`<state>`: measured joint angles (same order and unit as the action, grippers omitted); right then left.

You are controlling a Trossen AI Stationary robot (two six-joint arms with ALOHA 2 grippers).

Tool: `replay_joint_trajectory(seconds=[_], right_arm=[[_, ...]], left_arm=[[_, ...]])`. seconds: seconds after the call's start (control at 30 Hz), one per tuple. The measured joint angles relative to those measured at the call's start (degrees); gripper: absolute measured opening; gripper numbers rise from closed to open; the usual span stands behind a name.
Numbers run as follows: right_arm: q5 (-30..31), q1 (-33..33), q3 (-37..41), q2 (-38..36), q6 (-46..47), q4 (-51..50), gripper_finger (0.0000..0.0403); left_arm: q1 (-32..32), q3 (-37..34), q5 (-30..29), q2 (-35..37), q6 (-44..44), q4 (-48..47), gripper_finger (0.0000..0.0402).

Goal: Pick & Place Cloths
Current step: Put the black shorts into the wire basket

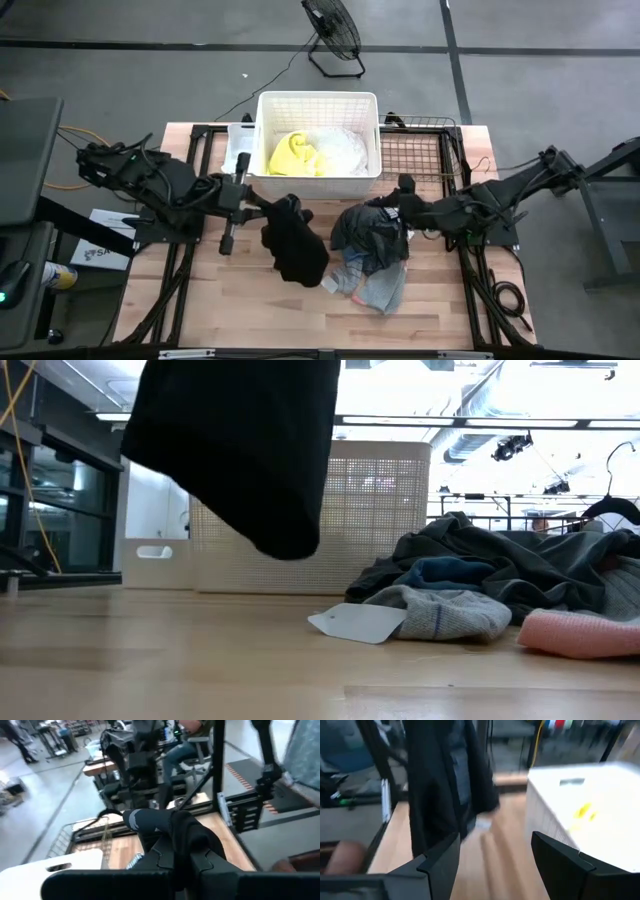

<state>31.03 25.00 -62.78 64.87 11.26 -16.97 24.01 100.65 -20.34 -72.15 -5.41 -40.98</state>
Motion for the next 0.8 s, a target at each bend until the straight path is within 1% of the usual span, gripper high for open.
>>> replay_joint_trajectory(seconds=[0.1,0.17,0.23,0.37,0.6,0.7,0.8], right_arm=[[4.47,2.27,0.00,1.51,-8.54,7.22,0.0238],[4.65,3.06,0.00,3.05,-13.93,12.59,0.0238],[3.24,3.08,0.00,4.86,-17.54,17.18,0.0238],[0.37,2.33,0.00,8.90,-20.88,23.11,0.0238],[0.37,0.74,0.00,14.51,-27.55,32.25,0.0238],[0.24,0.72,0.00,15.73,-28.13,35.20,0.0238],[-2.15,0.45,0.00,16.17,-28.01,36.19,0.0238]], left_arm=[[-0.02,-0.01,-0.24,-0.47,-0.99,2.32,0.0001],[-0.04,-0.01,-0.30,-0.49,-2.32,2.62,0.0001],[-0.02,-0.01,-0.36,-0.90,-3.27,2.98,0.0001],[-0.04,-0.05,-0.81,-1.25,-3.63,3.72,0.0001],[-0.04,-0.05,-1.26,-1.19,-4.70,3.93,0.0001],[-0.04,-0.05,-1.26,-1.12,-4.68,3.68,0.0001],[-0.04,-0.05,-1.28,-1.14,-4.66,3.07,0.0001]])
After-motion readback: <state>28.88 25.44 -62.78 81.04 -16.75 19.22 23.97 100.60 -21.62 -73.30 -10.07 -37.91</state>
